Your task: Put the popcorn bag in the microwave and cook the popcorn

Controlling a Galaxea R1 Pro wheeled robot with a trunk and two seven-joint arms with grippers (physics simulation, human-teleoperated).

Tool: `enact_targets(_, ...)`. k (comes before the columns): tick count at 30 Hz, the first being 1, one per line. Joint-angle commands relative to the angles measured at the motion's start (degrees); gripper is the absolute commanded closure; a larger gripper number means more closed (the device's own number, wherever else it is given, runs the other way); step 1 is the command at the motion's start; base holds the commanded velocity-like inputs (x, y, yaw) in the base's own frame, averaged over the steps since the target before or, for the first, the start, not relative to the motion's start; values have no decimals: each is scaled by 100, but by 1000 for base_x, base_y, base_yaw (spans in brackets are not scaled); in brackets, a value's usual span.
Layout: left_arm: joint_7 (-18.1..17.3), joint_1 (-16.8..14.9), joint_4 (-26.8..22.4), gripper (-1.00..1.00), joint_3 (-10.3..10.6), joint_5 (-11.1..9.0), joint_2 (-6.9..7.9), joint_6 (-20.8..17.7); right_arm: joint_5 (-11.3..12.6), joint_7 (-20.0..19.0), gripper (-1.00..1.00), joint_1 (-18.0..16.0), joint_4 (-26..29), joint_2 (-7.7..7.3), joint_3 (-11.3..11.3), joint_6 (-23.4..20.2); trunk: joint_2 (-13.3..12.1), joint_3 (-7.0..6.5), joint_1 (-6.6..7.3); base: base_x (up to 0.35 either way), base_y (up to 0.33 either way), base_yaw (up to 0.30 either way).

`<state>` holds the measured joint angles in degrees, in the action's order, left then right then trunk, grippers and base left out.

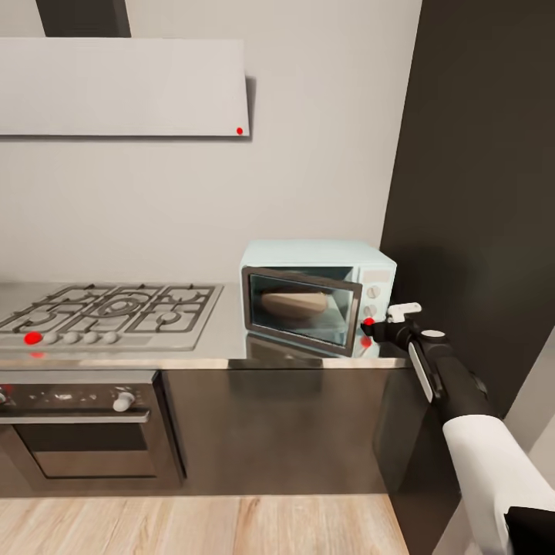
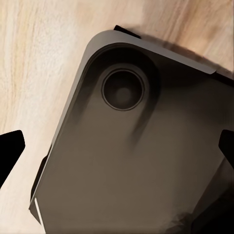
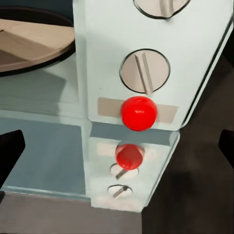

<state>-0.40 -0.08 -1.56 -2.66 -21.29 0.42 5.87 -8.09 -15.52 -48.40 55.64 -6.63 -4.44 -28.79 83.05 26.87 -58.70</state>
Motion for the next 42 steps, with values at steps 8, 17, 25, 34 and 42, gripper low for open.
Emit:
enact_targets(8, -4, -1, -2, -100, -24, -6, -4, 14, -47, -72, -100, -3, 28, 2, -13, -16, 3, 6, -2, 203, 0, 0)
enact_targets(17, -4, -1, -2, -100, -26, -6, -6, 13, -34, -1306, -100, -3, 11, -12, -4, -83, 3, 6, -2, 12, 0, 0)
enact_targets(25, -4, -1, -2, -100, -24, -6, -7, 11, -78, -2497, -100, -3, 1, -83, -4, -62, 3, 6, -2, 0, 0, 0)
enact_targets(34, -4, -1, -2, -100, -24, -6, -7, 11, -145, -3628, -100, -20, 95, -110, 4, -57, 3, 6, -2, 0, 0, 0)
enact_targets(42, -4, -1, -2, -100, -29, -13, -7, 19, -148, -3933, -100, -21, 96, -194, 7, -42, 3, 6, -2, 0, 0, 0)
